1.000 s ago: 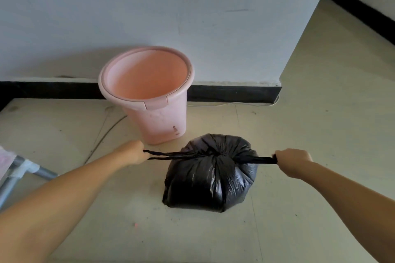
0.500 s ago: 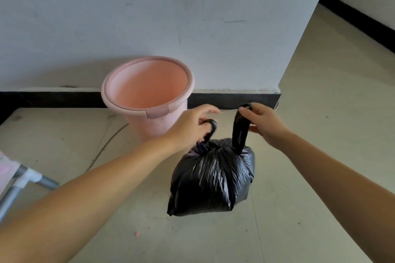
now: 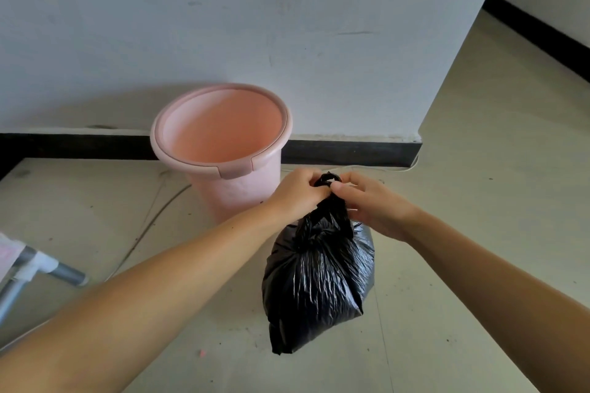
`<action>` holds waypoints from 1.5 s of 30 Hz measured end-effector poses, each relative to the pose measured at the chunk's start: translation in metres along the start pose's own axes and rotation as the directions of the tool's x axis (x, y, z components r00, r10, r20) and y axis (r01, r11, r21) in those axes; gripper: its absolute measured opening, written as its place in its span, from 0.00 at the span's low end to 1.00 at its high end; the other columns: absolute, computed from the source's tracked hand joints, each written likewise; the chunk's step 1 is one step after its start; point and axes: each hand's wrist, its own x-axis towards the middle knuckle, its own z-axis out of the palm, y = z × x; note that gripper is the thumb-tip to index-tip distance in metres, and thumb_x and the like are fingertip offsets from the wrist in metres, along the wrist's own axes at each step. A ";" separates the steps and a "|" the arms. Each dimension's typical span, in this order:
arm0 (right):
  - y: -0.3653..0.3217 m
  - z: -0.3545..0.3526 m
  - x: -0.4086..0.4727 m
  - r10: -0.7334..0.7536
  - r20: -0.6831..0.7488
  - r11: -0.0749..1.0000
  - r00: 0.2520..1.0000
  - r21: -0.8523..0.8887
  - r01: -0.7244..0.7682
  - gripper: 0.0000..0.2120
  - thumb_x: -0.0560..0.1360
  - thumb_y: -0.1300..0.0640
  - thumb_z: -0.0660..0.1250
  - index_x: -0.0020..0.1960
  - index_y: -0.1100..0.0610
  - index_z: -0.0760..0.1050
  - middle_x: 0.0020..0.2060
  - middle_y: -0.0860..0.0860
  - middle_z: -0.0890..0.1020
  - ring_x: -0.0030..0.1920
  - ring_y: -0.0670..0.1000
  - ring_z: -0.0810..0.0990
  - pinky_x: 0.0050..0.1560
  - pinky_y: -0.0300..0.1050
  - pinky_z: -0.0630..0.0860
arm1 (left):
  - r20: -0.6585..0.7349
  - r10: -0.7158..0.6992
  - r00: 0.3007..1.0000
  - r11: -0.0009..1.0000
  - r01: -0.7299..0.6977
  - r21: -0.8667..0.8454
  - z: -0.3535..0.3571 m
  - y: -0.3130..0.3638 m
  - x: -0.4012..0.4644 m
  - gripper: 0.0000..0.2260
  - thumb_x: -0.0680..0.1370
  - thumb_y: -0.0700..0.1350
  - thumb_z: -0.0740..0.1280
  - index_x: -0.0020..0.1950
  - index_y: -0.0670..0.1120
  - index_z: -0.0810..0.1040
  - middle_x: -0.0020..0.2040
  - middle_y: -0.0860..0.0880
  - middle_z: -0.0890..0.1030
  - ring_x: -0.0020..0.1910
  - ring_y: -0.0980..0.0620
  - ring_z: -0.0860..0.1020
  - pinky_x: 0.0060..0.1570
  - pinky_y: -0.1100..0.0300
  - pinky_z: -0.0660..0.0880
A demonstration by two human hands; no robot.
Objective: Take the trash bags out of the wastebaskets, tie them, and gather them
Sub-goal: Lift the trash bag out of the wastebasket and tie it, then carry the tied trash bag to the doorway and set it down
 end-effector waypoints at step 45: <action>-0.266 0.001 -0.163 0.192 -0.024 0.428 0.981 -0.898 -0.106 0.08 0.77 0.55 0.59 0.40 0.56 0.69 0.34 0.51 0.76 0.37 0.56 0.76 0.36 0.49 0.70 | 0.492 -0.107 0.864 0.881 -0.147 0.450 -0.125 0.247 -0.099 0.12 0.80 0.52 0.60 0.53 0.45 0.77 0.47 0.45 0.81 0.45 0.45 0.78 0.46 0.50 0.75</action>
